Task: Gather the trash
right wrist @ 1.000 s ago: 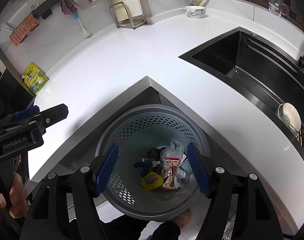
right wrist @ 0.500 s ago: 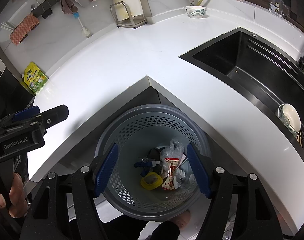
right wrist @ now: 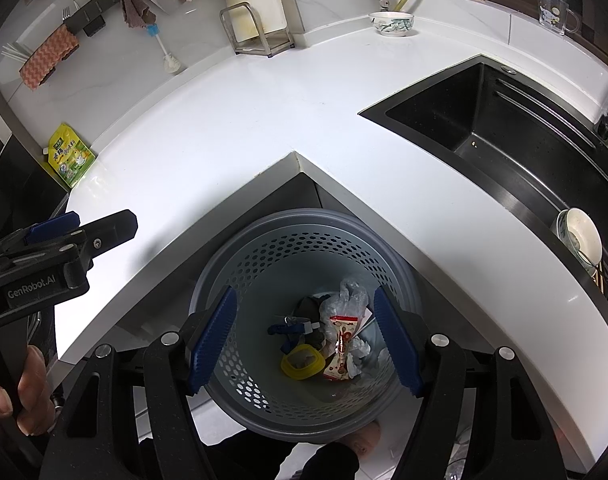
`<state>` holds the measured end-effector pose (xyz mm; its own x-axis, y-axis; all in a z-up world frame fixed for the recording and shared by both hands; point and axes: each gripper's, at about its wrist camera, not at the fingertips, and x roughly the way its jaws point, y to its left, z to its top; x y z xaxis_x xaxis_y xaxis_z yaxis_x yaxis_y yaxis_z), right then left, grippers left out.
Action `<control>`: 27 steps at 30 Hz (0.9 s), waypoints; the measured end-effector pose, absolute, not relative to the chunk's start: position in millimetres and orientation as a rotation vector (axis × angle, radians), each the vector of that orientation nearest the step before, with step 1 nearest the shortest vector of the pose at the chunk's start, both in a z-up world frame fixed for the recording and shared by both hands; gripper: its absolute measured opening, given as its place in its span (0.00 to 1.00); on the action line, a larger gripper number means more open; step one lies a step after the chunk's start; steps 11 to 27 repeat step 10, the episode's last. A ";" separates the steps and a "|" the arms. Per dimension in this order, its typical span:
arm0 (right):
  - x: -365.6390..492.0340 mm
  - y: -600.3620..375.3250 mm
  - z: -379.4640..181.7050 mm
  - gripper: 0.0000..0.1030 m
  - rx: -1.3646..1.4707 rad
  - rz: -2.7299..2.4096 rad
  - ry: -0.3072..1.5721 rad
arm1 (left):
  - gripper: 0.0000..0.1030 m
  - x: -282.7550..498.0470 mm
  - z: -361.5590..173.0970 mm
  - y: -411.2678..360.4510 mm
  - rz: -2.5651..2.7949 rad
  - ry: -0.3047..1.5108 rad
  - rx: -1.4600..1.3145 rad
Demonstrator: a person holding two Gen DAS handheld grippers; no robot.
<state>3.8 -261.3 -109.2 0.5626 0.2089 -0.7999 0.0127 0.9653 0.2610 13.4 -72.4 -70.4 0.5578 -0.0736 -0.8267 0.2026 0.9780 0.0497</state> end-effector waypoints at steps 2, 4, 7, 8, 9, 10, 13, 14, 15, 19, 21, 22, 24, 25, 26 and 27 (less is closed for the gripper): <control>3.8 -261.1 -108.6 0.66 0.249 0.116 0.969 | 0.94 13.5 -70.9 -72.8 -0.161 0.966 0.147; 3.8 -260.9 -107.9 0.66 0.249 0.116 0.970 | 0.94 13.9 -71.0 -72.3 -0.155 0.968 0.147; 5.3 -261.6 -107.8 0.66 0.246 0.118 0.968 | 0.94 15.4 -71.5 -71.7 -0.151 0.972 0.143; 5.8 -262.2 -107.9 0.66 0.245 0.119 0.968 | 0.94 15.9 -71.3 -71.2 -0.151 0.973 0.142; 6.1 -262.5 -107.9 0.66 0.244 0.119 0.968 | 0.94 16.3 -71.6 -71.2 -0.151 0.974 0.142; 6.1 -262.5 -107.9 0.66 0.244 0.119 0.968 | 0.94 16.5 -71.6 -71.3 -0.151 0.974 0.143; 6.1 -262.5 -107.9 0.66 0.244 0.119 0.968 | 0.94 16.5 -71.6 -71.3 -0.151 0.974 0.143; 6.1 -262.5 -107.9 0.66 0.244 0.119 0.968 | 0.94 16.5 -71.6 -71.3 -0.151 0.974 0.143; 6.1 -262.5 -107.9 0.66 0.244 0.119 0.968 | 0.94 16.5 -71.6 -71.3 -0.151 0.974 0.143; 6.1 -262.5 -107.9 0.66 0.244 0.119 0.968 | 0.94 16.5 -71.6 -71.3 -0.151 0.974 0.143; 6.1 -262.5 -107.9 0.66 0.244 0.119 0.968 | 0.94 16.5 -71.6 -71.3 -0.151 0.974 0.143; 6.1 -262.5 -107.9 0.66 0.244 0.119 0.968 | 0.94 16.5 -71.6 -71.3 -0.151 0.974 0.143; 6.1 -262.5 -107.9 0.66 0.244 0.119 0.968 | 0.94 16.5 -71.6 -71.3 -0.151 0.974 0.143; 6.1 -262.5 -107.9 0.66 0.244 0.119 0.968 | 0.94 16.5 -71.6 -71.3 -0.151 0.974 0.143; 6.1 -262.5 -107.9 0.66 0.244 0.119 0.968 | 0.94 16.5 -71.6 -71.3 -0.151 0.974 0.143; 6.1 -262.5 -107.9 0.66 0.244 0.119 0.968 | 0.94 16.5 -71.6 -71.3 -0.151 0.974 0.143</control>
